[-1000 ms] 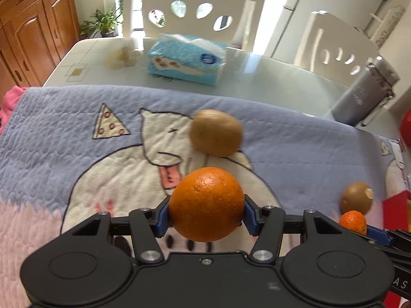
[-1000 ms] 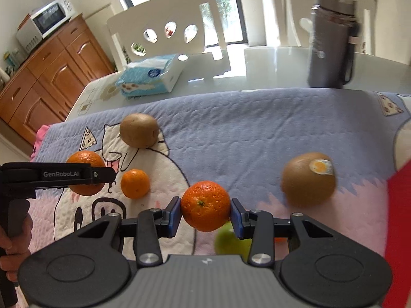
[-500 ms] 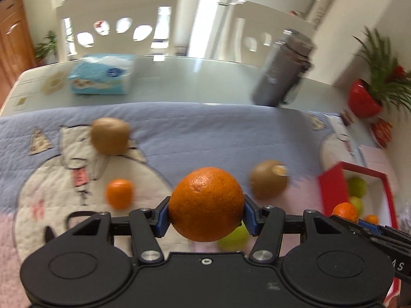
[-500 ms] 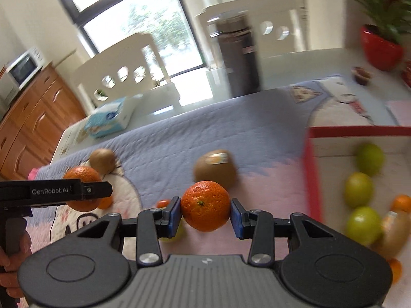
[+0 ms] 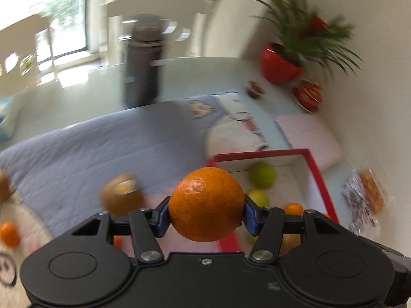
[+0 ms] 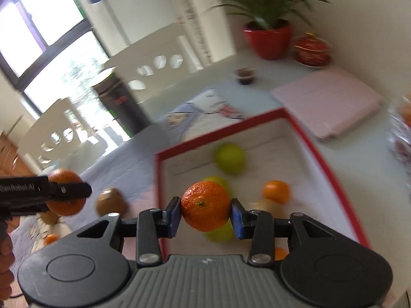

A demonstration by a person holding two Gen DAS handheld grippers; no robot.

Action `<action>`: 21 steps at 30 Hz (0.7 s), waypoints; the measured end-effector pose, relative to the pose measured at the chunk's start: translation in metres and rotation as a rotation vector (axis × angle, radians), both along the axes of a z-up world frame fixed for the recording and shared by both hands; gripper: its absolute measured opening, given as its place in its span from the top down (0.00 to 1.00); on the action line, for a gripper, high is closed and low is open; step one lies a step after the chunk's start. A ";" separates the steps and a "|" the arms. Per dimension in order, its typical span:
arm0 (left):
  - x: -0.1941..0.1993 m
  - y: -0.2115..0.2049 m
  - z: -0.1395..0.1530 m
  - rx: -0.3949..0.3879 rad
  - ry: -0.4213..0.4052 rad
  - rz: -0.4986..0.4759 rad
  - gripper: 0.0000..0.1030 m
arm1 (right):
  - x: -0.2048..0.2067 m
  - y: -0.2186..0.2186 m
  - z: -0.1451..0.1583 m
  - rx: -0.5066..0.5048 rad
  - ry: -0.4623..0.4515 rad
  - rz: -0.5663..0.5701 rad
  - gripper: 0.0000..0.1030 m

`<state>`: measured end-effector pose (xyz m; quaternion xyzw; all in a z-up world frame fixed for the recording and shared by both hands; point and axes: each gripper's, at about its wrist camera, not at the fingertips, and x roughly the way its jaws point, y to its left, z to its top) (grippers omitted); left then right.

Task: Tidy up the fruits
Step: 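Carry the tangerine in the left tool over the red box while the right tool carries its tangerine, then open the left tool to drop the tangerine into the box while the right tool releases its tangerine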

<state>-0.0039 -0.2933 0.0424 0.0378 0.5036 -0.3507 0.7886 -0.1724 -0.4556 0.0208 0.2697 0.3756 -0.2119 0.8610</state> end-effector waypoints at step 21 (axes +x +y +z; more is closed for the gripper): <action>-0.030 -0.162 -0.069 0.110 0.081 -0.332 0.36 | -0.039 -0.062 -0.066 0.094 0.120 -0.093 0.58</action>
